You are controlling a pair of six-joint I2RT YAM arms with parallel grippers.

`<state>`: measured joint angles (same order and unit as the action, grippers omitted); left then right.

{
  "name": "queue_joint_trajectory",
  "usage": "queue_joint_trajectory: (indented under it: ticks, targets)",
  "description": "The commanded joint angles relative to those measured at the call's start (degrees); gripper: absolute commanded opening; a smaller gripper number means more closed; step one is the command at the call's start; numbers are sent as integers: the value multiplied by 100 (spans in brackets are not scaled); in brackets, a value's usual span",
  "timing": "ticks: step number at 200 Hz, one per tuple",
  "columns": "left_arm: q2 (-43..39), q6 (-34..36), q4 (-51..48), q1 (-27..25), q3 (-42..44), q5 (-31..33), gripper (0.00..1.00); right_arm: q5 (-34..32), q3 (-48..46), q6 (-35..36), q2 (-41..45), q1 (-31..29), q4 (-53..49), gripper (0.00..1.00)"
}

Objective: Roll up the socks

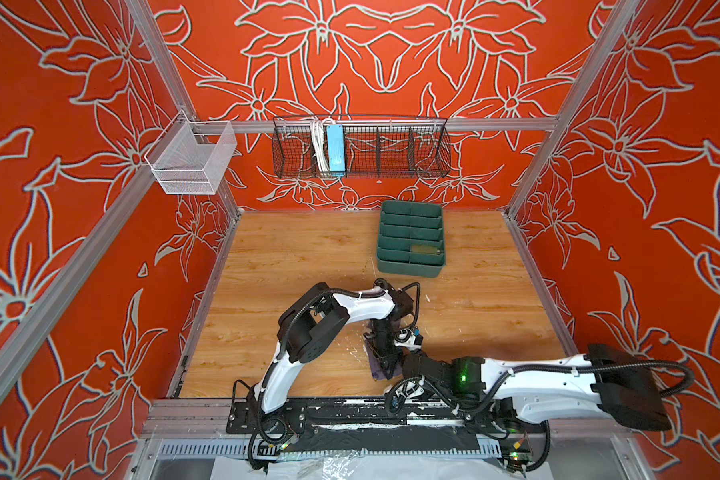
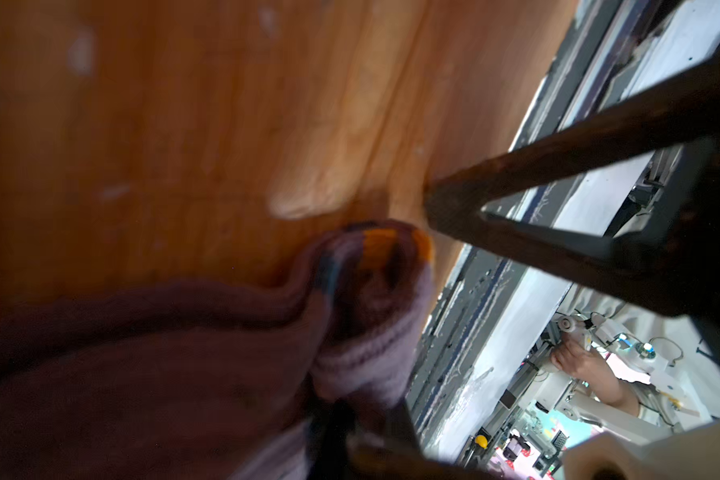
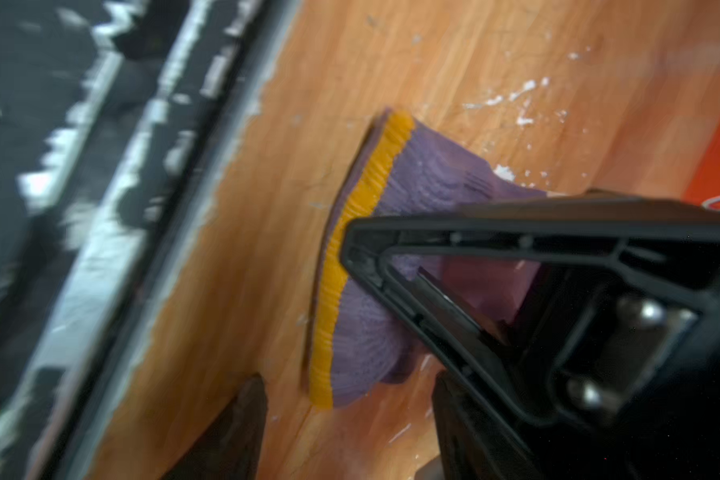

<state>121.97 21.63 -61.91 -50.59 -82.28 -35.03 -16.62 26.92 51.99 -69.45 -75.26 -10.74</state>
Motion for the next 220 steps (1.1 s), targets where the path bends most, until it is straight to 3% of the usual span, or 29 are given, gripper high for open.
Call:
queue_joint_trajectory:
  ticks: [1, 29, 68, 107, 153, 183, 200, 220]
  targets:
    - [313, 82, 684, -100, 212, 778, 0, -212, -97, 48, -352, 10, 1090, 59]
    - [221, 105, 731, -100, 265, 803, 1, -199, -154, -126, -470, 11, 1214, 45]
    - [107, 88, 808, -59, 284, 777, 3, -159, -71, -647, -111, 12, 525, 33]
    - [117, 176, 681, 99, 118, 609, 3, 27, -238, -914, 372, -116, 255, 33]
    - [125, 242, 622, 207, 45, 620, 2, -87, -311, -1015, -83, -290, 395, 43]
    - [161, 254, 577, 207, 37, 638, 2, -191, -350, -1025, -437, -299, 883, 43]
    - [158, 269, 582, 207, 61, 645, 2, -227, -333, -1017, -651, -296, 990, 37]
    - [136, 287, 570, 208, 71, 642, 2, -181, -280, -1071, -783, -296, 859, 14]
